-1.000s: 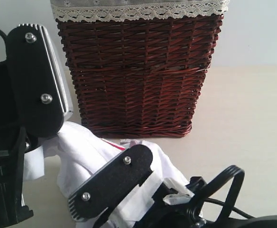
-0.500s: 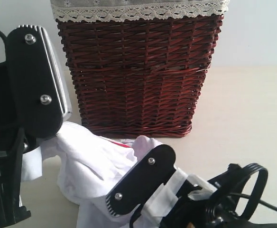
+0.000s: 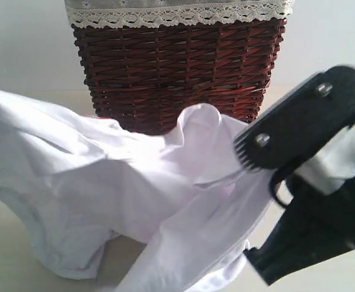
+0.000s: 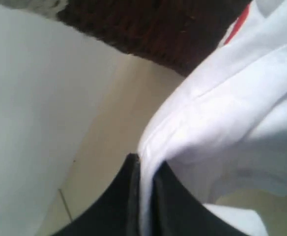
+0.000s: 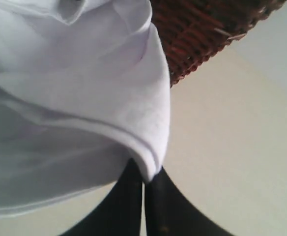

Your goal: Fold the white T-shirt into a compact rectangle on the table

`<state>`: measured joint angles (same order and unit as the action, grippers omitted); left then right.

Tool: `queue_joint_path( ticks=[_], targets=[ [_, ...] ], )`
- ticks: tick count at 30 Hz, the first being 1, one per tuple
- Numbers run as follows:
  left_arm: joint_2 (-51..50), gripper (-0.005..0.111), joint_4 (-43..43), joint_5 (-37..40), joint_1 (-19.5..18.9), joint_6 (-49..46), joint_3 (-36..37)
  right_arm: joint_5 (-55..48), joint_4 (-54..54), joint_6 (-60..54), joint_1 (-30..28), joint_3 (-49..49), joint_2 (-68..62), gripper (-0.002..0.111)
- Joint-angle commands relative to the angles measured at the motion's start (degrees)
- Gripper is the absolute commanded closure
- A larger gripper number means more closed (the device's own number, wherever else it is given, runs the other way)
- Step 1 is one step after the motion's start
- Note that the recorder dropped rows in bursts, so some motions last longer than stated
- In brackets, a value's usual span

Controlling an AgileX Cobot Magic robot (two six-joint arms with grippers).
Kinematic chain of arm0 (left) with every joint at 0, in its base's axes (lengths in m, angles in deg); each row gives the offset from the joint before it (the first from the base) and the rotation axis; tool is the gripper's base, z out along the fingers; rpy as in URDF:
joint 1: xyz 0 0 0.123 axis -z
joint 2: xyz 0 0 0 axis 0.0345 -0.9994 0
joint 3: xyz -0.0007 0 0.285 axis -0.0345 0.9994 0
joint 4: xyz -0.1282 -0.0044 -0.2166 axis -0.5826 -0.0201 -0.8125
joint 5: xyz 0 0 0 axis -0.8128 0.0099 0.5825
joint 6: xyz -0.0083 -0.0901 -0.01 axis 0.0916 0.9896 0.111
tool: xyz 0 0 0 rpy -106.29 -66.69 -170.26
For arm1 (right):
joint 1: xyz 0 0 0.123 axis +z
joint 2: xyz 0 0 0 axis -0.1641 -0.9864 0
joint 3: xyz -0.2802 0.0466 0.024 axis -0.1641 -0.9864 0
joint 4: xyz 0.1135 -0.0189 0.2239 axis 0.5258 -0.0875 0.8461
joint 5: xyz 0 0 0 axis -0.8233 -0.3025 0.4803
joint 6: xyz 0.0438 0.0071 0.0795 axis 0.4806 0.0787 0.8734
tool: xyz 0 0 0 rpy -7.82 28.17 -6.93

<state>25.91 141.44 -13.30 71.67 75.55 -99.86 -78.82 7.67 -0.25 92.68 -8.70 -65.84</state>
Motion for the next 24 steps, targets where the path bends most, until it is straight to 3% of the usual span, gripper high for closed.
queue_joint_path(
  ticks=[1, 8, 13, 17, 24],
  targets=[
    [3.7, 0.107, 11.1, 2.7, -0.1, 7.3, -0.7, -1.1, -2.8, -7.6, -0.1, 0.6, 9.2, 0.108],
    [9.5, 0.107, 30.1, 2.7, -0.1, 15.3, -1.9, -1.1, -8.8, -26.4, -0.1, 16.8, 11.9, 0.108],
    [9.5, 0.107, 36.5, 2.4, -0.1, 16.1, -9.9, -1.1, -14.8, -33.0, -0.1, 22.4, 12.2, 0.108],
    [10.6, 0.107, 37.2, 2.7, -0.1, 16.1, -14.0, -1.1, -16.1, -35.0, -0.1, 23.1, 13.4, 0.108],
    [16.5, 0.107, 35.5, 2.7, -0.1, 11.0, -14.0, -1.1, -15.3, -36.4, -0.1, 23.1, 16.6, 0.108]
  ],
)
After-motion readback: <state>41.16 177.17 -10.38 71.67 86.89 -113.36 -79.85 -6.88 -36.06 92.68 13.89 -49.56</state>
